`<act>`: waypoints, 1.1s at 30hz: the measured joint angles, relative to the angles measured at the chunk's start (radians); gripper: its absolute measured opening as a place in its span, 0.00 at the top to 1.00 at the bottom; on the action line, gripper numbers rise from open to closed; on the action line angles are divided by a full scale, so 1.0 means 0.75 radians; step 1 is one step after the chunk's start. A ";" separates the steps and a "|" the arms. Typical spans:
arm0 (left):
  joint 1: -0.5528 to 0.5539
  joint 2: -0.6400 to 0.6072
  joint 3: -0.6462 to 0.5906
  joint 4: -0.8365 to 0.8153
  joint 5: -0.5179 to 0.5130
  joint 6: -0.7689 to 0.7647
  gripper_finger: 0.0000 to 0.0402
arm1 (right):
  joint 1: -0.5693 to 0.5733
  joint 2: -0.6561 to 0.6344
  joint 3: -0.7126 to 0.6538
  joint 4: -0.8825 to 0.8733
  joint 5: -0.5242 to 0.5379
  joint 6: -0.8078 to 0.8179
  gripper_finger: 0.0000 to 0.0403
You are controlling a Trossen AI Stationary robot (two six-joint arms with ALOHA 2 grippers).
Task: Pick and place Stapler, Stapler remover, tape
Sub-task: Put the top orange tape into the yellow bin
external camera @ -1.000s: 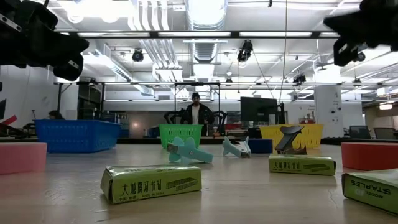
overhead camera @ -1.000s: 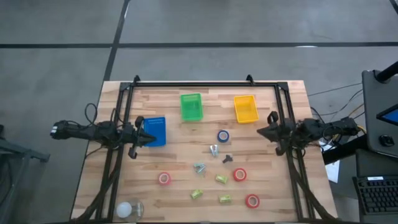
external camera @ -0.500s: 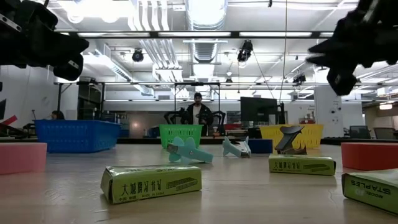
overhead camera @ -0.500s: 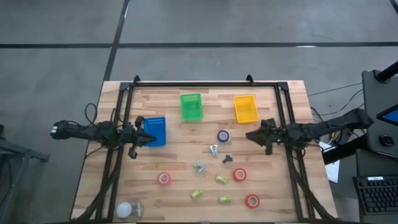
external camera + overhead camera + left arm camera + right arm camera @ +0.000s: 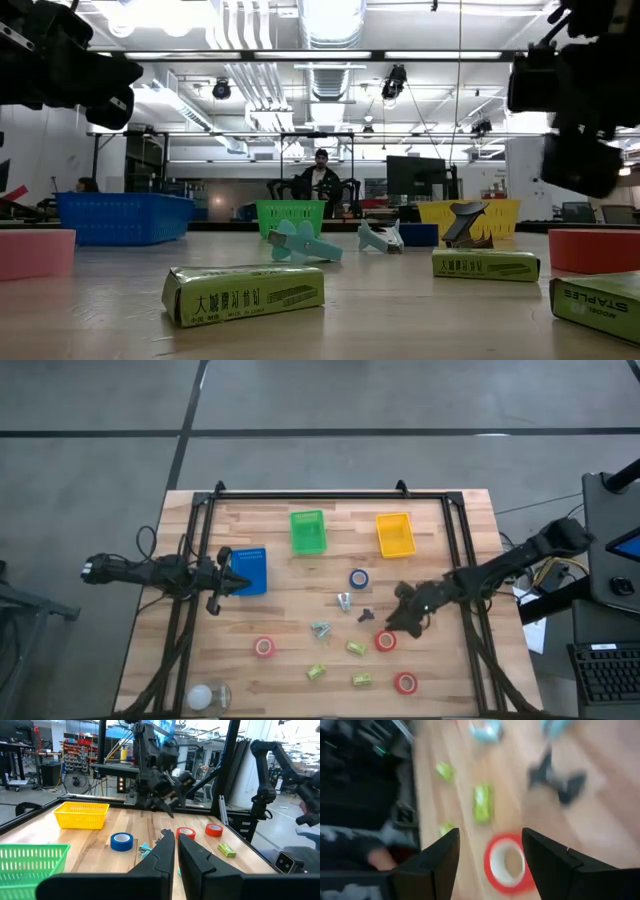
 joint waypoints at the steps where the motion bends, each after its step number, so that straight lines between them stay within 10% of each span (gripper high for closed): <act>1: 0.000 0.000 0.000 0.000 0.000 0.000 0.94 | 0.021 0.031 0.038 -0.077 0.002 0.022 0.48; 17: 0.000 0.000 0.000 0.000 0.000 -0.001 0.94 | 0.086 0.491 0.503 -0.742 0.122 0.078 0.50; 33: 0.000 0.001 0.000 0.000 0.000 0.000 0.94 | 0.120 0.641 0.553 -0.771 0.122 0.091 0.72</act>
